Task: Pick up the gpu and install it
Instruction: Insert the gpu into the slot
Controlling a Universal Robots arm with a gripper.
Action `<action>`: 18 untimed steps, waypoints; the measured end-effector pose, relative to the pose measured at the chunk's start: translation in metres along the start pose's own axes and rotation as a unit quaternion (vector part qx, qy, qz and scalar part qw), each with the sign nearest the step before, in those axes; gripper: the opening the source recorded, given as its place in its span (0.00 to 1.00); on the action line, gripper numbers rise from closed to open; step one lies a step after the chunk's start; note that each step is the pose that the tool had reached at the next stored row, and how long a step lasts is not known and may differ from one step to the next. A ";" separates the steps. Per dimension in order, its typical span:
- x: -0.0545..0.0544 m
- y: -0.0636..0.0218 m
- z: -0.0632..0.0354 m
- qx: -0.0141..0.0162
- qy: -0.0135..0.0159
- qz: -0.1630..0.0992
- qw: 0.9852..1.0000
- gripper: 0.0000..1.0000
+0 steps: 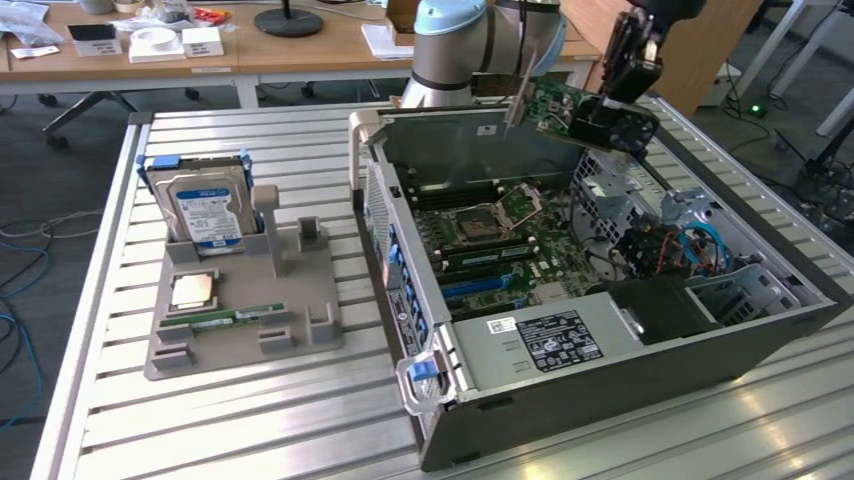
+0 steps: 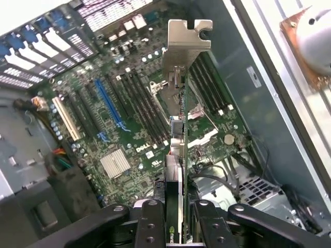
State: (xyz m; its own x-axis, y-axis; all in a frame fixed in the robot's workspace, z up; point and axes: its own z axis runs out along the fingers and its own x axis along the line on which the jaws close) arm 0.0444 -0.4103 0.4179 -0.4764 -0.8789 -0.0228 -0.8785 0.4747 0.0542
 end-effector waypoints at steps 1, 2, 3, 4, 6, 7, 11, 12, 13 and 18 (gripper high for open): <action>0.000 0.0000 0.0000 0.000 0.000 -0.009 1.000 0.26; 0.000 0.0000 0.0000 0.000 0.001 -0.018 1.000 0.26; 0.000 0.0000 0.0000 -0.001 0.001 -0.027 1.000 0.26; 0.000 0.0000 0.0001 -0.001 0.002 -0.036 0.999 0.26; 0.000 0.0000 0.0001 -0.001 0.003 -0.054 0.999 0.26; 0.000 0.0000 0.0001 -0.001 0.003 -0.064 0.998 0.26; 0.000 0.0000 0.0002 -0.002 0.005 -0.099 0.995 0.26; 0.000 0.0000 0.0002 -0.002 0.006 -0.108 0.994 0.26; 0.000 0.0000 0.0002 -0.003 0.006 -0.118 0.993 0.26; 0.000 0.0000 0.0004 -0.004 0.009 -0.162 0.987 0.26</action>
State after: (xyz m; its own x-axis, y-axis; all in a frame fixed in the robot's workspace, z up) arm 0.0444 -0.4103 0.4175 -0.1704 -0.9851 -0.0228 -0.9841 0.1690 0.0541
